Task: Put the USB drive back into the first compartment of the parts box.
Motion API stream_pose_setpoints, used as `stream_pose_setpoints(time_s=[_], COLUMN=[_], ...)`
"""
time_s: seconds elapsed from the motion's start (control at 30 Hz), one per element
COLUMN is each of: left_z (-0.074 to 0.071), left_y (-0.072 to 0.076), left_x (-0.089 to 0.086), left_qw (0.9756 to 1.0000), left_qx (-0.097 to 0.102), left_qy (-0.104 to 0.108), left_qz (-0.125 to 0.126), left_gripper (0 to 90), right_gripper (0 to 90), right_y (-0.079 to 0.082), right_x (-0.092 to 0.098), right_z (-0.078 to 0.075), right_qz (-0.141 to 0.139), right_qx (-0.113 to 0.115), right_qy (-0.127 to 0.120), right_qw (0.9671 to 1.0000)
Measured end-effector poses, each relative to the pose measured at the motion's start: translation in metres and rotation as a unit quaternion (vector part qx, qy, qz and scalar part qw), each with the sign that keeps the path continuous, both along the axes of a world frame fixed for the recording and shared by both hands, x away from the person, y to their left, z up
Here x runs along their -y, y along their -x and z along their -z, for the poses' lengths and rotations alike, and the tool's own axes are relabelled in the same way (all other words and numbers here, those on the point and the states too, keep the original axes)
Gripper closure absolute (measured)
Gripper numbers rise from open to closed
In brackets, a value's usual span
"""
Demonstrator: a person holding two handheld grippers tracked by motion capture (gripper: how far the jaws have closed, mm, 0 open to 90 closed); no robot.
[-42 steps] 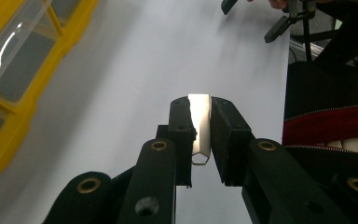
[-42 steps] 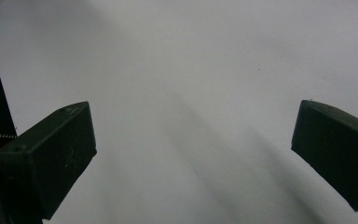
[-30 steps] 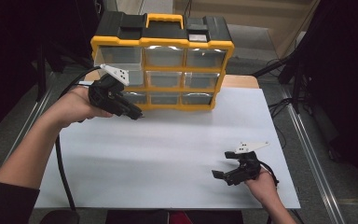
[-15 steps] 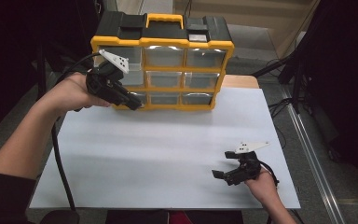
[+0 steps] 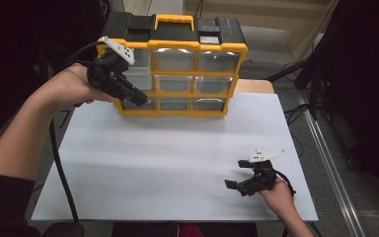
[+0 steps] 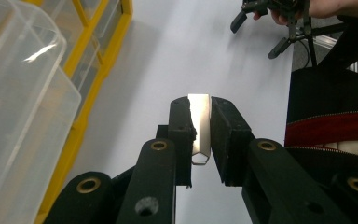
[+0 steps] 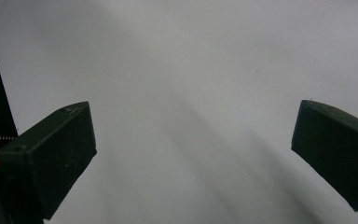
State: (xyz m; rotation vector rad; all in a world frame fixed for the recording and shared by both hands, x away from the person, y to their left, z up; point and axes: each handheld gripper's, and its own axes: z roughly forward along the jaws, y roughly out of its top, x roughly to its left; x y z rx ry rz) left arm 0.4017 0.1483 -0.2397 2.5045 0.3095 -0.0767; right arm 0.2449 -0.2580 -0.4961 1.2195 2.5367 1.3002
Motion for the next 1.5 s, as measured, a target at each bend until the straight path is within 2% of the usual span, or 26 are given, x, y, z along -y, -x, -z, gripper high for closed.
stream_pose_setpoints(time_s=[0.23, 0.3, 0.4, 0.43, 0.53, 0.63, 0.87, 1.03, 1.2, 1.3, 1.5], left_z=[-0.012, -0.015, -0.019, -0.022, -0.033, -0.04, -0.054, -0.066, -0.075, -0.079, -0.08], left_y=[-0.004, -0.006, -0.008, -0.008, -0.011, -0.014, -0.022, -0.03, -0.039, -0.047, -0.064], left_x=[0.001, 0.001, 0.001, 0.001, 0.0, 0.002, 0.004, 0.004, 0.004, 0.003, -0.002], left_qw=[0.9999, 1.0, 0.9999, 0.9996, 0.9998, 0.9997, 0.9995, 0.9991, 0.9986, 0.9986, 0.9978], left_qx=[0.008, 0.007, 0.011, 0.02, 0.02, 0.023, 0.028, 0.037, 0.046, 0.05, 0.051], left_qy=[-0.006, -0.002, -0.012, -0.018, -0.004, -0.012, -0.015, -0.017, -0.022, -0.017, -0.018], left_qz=[0.002, 0.002, 0.0, 0.0, 0.0, -0.001, -0.003, -0.013, -0.012, -0.01, -0.038], left_gripper=[79.6, 79.6, 79.6, 79.6, 79.6, 79.6, 79.6, 79.6, 79.6, 79.6, 79.6], right_gripper=[0.0, 0.0, 0.0, 0.0, 0.0, 0.0, 0.0, 0.0, 0.0, 0.0, 0.0], right_y=[0.0, 0.0, 0.0, 0.0, 0.0, 0.0, 0.0, 0.0, 0.0, 0.0, 0.001], right_x=[0.0, 0.001, 0.001, 0.001, 0.001, 0.001, 0.001, 0.002, 0.002, 0.002, 0.003], right_z=[0.0, 0.0, 0.0, 0.0, 0.0, 0.0, -0.001, -0.001, -0.001, -0.001, -0.001], right_qz=[0.001, 0.002, 0.002, 0.002, 0.002, 0.002, 0.0, -0.002, -0.001, 0.0, 0.001], right_qx=[-0.001, -0.001, 0.0, -0.001, -0.001, -0.002, 0.002, 0.002, 0.0, -0.001, 0.0], right_qy=[-0.001, -0.003, -0.003, -0.003, -0.003, -0.003, -0.004, -0.005, -0.005, -0.006, -0.007], right_qw=[1.0, 1.0, 1.0, 1.0, 1.0, 1.0, 1.0, 1.0, 1.0, 1.0, 1.0])
